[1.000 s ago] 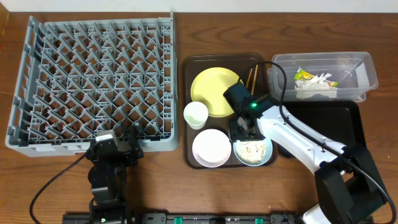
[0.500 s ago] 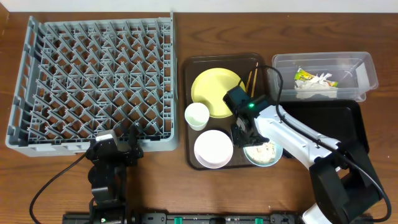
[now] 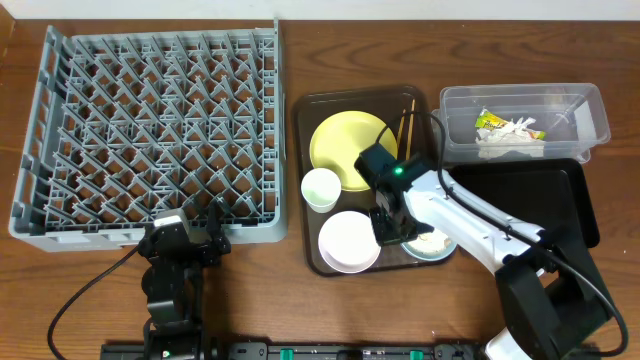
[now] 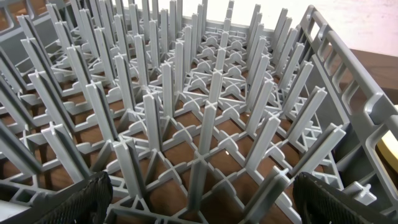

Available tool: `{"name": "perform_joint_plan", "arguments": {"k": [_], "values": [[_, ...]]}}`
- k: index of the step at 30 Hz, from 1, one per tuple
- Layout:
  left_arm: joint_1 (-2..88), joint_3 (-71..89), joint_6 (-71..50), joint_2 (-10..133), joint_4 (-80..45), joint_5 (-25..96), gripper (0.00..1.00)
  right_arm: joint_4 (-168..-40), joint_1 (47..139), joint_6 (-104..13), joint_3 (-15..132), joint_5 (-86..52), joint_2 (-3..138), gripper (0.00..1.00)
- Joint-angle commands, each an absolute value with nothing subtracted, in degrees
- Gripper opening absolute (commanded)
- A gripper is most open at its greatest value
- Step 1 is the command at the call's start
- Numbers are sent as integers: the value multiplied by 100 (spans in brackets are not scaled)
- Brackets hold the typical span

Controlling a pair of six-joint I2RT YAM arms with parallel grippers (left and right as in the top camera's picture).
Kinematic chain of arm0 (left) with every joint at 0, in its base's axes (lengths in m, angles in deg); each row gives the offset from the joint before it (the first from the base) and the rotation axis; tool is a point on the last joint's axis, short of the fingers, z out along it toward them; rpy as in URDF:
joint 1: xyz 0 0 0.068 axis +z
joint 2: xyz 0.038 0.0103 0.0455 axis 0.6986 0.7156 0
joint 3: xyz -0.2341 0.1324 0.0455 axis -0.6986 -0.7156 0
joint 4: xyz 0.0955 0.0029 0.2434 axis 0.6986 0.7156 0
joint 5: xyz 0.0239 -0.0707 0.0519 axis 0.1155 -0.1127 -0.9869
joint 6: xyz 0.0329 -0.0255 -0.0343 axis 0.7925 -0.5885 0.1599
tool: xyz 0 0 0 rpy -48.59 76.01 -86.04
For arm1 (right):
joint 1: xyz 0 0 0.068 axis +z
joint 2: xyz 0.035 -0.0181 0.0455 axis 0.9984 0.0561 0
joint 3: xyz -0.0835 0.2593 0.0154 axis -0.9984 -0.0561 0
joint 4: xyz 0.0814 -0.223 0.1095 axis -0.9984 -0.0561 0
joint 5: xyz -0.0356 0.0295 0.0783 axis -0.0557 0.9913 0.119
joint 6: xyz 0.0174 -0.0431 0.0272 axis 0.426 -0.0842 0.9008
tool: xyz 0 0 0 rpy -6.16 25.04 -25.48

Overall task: Sort waste into correct bins and load items into the dishwasher
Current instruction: 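Grasp the rim of the blue bowl with right gripper, then tip the blue bowl over the black tray to dump scraps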

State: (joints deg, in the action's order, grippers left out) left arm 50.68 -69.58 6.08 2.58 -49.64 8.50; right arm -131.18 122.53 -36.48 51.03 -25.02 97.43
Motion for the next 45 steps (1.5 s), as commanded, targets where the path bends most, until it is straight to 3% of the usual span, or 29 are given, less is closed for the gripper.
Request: {"name": "perform_joint_plan", "arguments": {"k": [1,9,16,23,31,45], "values": [[5092,-7069,525,231,-4752,695,93,-13389,12107,-4142,5912,-2288,9478,1],[5092,-7069,525,231,-4752,695,94,-13922,10942,-4507,6154,-2132,8219,1],[5092,-7069,525,231,-4752,695,94,-13354,9274,-5438,5142,-915,7242,1],[5092,-7069,525,231,-4752,695,94,-12115,7600,-6262,3894,1452,7177,1],[5092,-7069,525,231,-4752,695,93,-11621,6151,-6966,3326,3201,7181,1],[5092,-7069,525,231,-4752,695,93,-11275,4562,-7344,3094,5222,7647,1]]}}
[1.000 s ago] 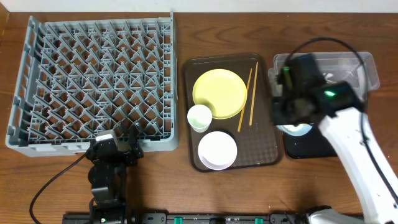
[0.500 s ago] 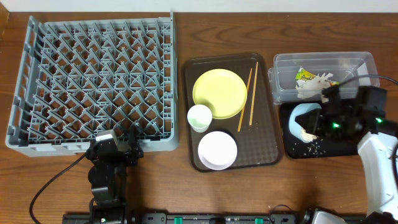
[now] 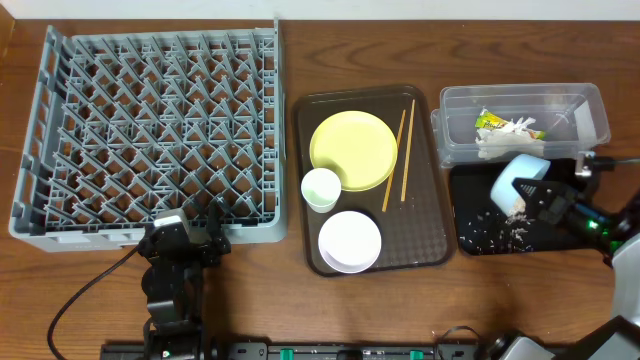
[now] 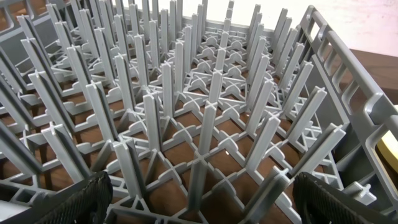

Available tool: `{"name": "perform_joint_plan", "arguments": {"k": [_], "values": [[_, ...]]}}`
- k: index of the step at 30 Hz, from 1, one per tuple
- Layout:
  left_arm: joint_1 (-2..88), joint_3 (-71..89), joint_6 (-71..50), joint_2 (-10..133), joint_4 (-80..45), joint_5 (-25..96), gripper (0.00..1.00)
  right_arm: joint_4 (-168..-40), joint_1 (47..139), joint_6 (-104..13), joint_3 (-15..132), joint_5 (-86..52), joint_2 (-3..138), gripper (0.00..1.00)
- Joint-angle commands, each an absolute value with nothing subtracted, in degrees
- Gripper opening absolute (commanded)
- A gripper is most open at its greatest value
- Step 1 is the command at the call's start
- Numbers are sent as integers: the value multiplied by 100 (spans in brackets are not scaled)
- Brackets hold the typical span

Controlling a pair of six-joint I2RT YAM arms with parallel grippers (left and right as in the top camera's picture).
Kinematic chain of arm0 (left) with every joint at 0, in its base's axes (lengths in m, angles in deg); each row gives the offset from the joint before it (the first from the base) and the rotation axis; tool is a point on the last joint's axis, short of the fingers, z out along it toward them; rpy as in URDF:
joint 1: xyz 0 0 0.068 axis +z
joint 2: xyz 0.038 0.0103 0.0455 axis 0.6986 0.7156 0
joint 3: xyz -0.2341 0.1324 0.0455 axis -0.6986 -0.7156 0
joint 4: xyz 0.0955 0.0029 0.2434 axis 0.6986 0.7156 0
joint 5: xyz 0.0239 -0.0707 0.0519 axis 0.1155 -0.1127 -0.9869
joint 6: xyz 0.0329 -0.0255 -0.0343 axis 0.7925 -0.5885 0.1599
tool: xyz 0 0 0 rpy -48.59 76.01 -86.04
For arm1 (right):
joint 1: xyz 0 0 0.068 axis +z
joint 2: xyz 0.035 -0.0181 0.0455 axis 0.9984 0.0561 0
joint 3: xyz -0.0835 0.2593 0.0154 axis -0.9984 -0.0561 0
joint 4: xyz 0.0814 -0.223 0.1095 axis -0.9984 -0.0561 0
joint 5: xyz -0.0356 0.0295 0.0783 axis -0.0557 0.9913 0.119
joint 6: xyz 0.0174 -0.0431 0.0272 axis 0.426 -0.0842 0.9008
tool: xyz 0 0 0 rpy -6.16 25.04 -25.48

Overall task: Sort waste into correct bins and load items into the dishwasher
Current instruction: 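Tip the blue bowl over the black tray to dump scraps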

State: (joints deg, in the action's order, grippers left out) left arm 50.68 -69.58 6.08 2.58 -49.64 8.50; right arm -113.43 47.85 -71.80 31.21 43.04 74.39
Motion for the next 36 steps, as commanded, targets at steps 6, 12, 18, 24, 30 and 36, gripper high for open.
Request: {"name": "perform_joint_plan", "arguments": {"k": [6,12,18,24,30,36], "values": [[5092,-7069,525,231,-4752,695,93,-11009,4341,-7346,3094,6261,8239,1],[5092,-7069,525,231,-4749,695,93,-10934,4291,-6970,3094,6446,8768,1],[5092,-7069,525,231,-4752,695,93,-10956,4125,-5364,3097,6446,8827,1],[5092,-7069,525,231,-4749,695,94,-10952,4007,-4894,3097,6425,8827,1],[5092,-7069,525,231,-4752,695,93,-10985,3998,-4756,3097,6337,8803,1],[5092,-7069,525,231,-4752,695,93,-11210,4096,-5060,3099,6276,8604,1]]}}
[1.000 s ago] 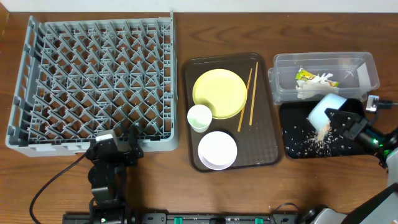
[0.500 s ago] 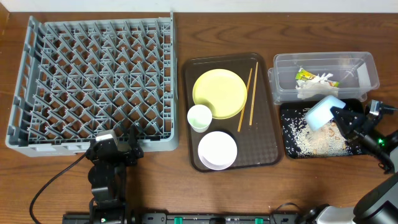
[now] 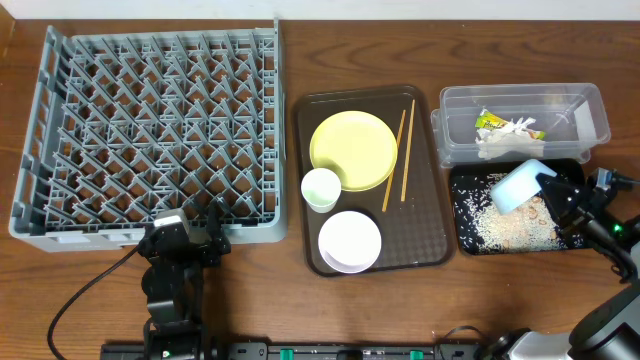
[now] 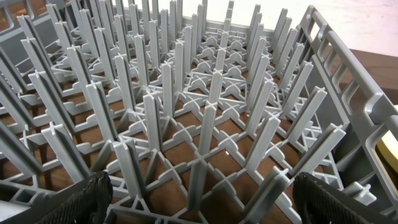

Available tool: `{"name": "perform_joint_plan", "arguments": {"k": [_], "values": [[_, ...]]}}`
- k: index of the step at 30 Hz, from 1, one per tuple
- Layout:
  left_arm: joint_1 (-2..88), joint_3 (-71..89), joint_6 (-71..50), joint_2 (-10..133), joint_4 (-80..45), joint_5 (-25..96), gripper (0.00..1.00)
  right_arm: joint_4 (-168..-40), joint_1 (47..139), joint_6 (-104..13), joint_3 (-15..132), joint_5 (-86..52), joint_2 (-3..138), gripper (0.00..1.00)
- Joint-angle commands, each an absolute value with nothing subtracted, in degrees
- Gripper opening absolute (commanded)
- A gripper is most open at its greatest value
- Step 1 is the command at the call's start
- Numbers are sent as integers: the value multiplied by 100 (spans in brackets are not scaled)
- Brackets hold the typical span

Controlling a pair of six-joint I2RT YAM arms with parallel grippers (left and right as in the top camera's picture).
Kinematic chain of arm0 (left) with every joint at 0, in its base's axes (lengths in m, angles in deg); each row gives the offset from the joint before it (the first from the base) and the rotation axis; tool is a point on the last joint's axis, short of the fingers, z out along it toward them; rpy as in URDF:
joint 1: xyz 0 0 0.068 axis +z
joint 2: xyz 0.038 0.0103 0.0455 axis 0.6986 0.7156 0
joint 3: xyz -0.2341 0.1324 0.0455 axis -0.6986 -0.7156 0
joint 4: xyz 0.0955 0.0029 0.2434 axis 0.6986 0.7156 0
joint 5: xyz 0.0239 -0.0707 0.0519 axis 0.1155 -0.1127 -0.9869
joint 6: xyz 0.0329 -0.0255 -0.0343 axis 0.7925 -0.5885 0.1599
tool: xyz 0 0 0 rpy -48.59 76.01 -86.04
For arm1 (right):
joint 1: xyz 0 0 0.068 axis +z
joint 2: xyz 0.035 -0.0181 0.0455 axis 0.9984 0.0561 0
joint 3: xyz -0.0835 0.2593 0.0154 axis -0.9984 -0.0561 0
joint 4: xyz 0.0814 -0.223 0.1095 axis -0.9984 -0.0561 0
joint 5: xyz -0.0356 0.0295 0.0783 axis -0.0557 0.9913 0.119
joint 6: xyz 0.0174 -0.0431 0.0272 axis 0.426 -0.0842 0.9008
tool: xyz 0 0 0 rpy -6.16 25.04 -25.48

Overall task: Sort waste into correct bins and load items into the dishwasher
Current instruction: 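Tip the blue bowl over the black tray to dump scraps, then set the blue bowl back on the brown tray with right gripper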

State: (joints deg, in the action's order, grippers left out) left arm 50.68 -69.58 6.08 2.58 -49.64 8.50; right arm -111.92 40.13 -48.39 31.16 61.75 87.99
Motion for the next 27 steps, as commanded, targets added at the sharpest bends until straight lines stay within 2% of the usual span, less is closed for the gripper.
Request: {"name": "perform_joint_plan", "arguments": {"k": [1,6,10,15,16,20,24,27], "values": [[5092,-7069,525,231,-4752,695,94,-11107,4094,-4985,3105,5985,8558,1],[5092,-7069,525,231,-4752,695,93,-11109,4352,-5101,3107,6046,8228,1],[5092,-7069,525,231,-4752,695,93,-11101,5124,-5095,3173,5483,7568,1],[5092,-7069,525,231,-4752,695,93,-11212,7281,-4896,3848,3094,6547,1],[5092,-7069,525,231,-4752,695,93,-11546,8356,-4900,4292,1778,6464,1],[5092,-7069,525,231,-4752,695,93,-12193,10391,-4767,4830,-736,6672,1],[5092,-7069,525,231,-4752,695,94,-12676,11667,-4251,4832,-2052,7177,1],[5092,-7069,525,231,-4752,695,93,-12980,12050,-4137,4828,-2159,7738,1]]}}
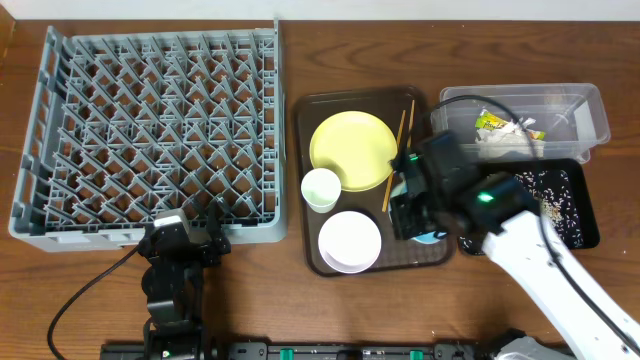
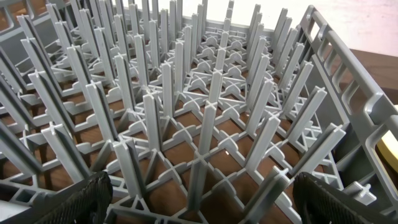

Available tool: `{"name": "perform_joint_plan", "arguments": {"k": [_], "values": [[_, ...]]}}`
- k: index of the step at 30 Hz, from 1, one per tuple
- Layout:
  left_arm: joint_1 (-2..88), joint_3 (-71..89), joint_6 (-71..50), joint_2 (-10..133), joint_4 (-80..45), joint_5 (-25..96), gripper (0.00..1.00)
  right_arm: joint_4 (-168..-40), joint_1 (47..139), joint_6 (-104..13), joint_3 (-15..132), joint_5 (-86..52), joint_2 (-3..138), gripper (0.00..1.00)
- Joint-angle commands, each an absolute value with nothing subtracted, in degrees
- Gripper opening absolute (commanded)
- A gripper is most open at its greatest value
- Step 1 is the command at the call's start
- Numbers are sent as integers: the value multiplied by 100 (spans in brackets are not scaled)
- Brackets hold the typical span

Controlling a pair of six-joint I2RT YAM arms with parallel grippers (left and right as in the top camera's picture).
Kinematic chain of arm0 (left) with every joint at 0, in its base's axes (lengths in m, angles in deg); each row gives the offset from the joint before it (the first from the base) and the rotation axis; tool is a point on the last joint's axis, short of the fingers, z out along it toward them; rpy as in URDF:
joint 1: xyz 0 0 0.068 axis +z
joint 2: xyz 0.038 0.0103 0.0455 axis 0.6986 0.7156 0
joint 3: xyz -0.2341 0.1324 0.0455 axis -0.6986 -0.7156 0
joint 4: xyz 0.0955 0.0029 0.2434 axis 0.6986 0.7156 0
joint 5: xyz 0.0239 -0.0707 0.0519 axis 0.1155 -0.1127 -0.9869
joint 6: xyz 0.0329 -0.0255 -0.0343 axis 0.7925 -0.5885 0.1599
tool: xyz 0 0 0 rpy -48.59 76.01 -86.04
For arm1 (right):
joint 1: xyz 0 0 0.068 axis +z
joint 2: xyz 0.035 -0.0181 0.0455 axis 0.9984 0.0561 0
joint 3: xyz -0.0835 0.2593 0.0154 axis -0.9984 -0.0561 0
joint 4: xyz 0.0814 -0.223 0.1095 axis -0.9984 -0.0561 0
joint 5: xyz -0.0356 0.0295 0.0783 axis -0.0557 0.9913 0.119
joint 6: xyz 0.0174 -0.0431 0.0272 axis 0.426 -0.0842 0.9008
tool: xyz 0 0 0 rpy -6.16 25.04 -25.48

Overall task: Sort waste into correct bins and load items into the dishwasher
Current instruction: 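Set the blue bowl back on the brown tray with right gripper, then grasp the white cup with right gripper and lift it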

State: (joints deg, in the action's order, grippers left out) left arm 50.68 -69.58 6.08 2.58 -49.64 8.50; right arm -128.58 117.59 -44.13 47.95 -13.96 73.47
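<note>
The grey dish rack (image 1: pixel 150 120) fills the left of the table, and its prongs (image 2: pixel 205 93) fill the left wrist view. My left gripper (image 2: pixel 202 202) stands open at the rack's near edge, nothing between its fingers. On the brown tray (image 1: pixel 300 110) lie a yellow plate (image 1: pixel 350 150), a white cup (image 1: pixel 321 188), a white bowl (image 1: pixel 349 241) and chopsticks (image 1: pixel 400 140). My right gripper (image 1: pixel 415 210) is low over the tray's right side, shut on a light blue bowl (image 1: pixel 432 237) that it mostly hides.
A black tray (image 1: pixel 560 195) with scattered rice sits at the right. Behind it stands a clear bin (image 1: pixel 590 110) holding wrappers (image 1: pixel 505 135). My right arm slants from the bottom right corner across the black tray's left part.
My right gripper has moved left with the blue bowl, from over the black tray to the brown tray's right side. The left arm has not moved.
My right gripper was down on a filled bowl at the brown tray's near right. Then it held the bowl tilted over the black tray, where rice lay, more of it a moment later. Now bowl and gripper are back over the brown tray.
</note>
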Motion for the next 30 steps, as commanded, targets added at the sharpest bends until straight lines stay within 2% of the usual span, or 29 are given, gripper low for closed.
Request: {"name": "perform_joint_plan", "arguments": {"k": [1,13,16,18,22,27,30], "values": [[5092,-7069,525,231,-4749,695,93,-13013,12100,-4096,4825,-2174,7854,1],[5092,-7069,525,231,-4752,695,93,-13039,12212,-3949,4808,-2176,9220,2],[5092,-7069,525,231,-4752,695,93,-13022,12207,-3952,4808,-2163,9242,15],[5092,-7069,525,231,-4752,695,93,-12932,12192,-3954,4812,-2163,9240,27],[5092,-7069,525,231,-4752,695,93,-12882,12000,-4120,5411,-2095,9240,31],[5092,-7069,531,231,-4749,670,94,-12486,11834,-4387,6963,-1995,9240,57],[5092,-7069,892,231,-4767,526,93,-11984,11888,-4164,7112,-2017,9299,61]]}}
